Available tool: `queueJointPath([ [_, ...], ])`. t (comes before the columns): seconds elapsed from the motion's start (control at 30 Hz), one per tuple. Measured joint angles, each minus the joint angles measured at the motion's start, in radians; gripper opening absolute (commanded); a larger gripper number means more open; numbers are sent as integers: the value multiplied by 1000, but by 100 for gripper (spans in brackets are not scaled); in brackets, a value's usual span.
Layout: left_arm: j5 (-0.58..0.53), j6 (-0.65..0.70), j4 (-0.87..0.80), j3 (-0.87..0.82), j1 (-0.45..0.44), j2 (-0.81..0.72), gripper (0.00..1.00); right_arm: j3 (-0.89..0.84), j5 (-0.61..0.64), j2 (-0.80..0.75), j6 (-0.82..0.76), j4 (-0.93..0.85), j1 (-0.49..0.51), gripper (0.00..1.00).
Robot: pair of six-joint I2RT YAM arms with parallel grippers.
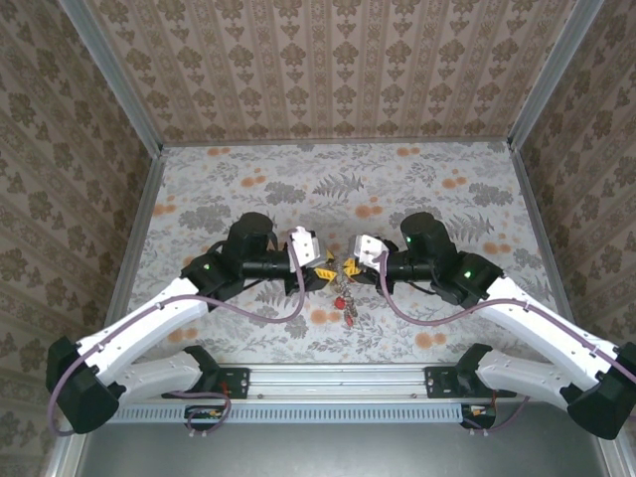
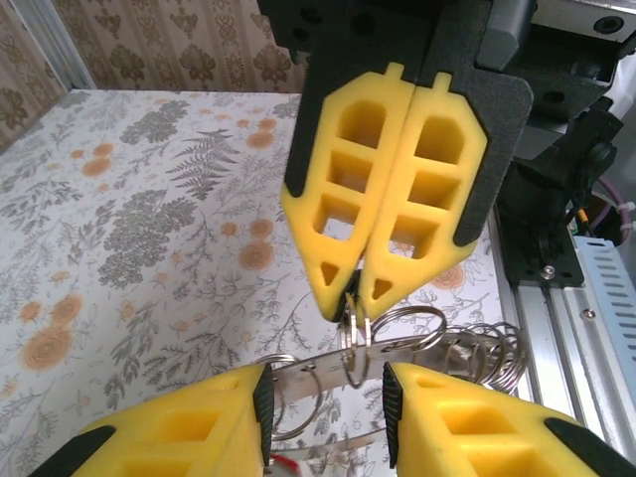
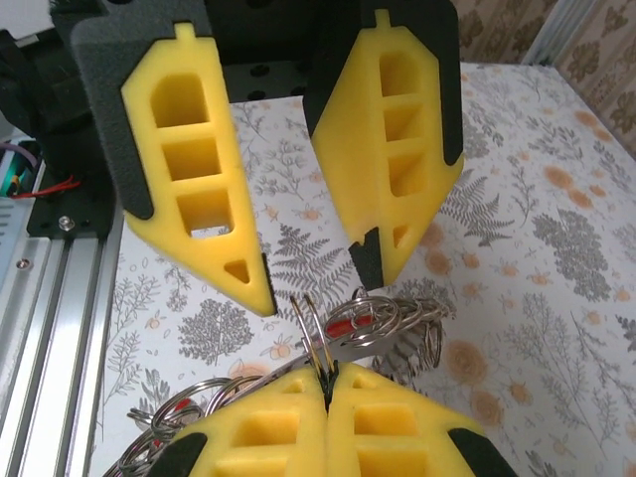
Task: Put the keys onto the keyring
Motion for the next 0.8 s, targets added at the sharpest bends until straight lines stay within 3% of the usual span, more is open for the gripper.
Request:
queueJointPath([
  [0.2, -19, -13, 8, 0, -20, 29, 21, 11, 27, 0, 0, -21, 11, 0],
  [0.8, -61, -19, 7, 25, -36, 55, 17, 11, 73, 0, -5, -28, 24, 0],
])
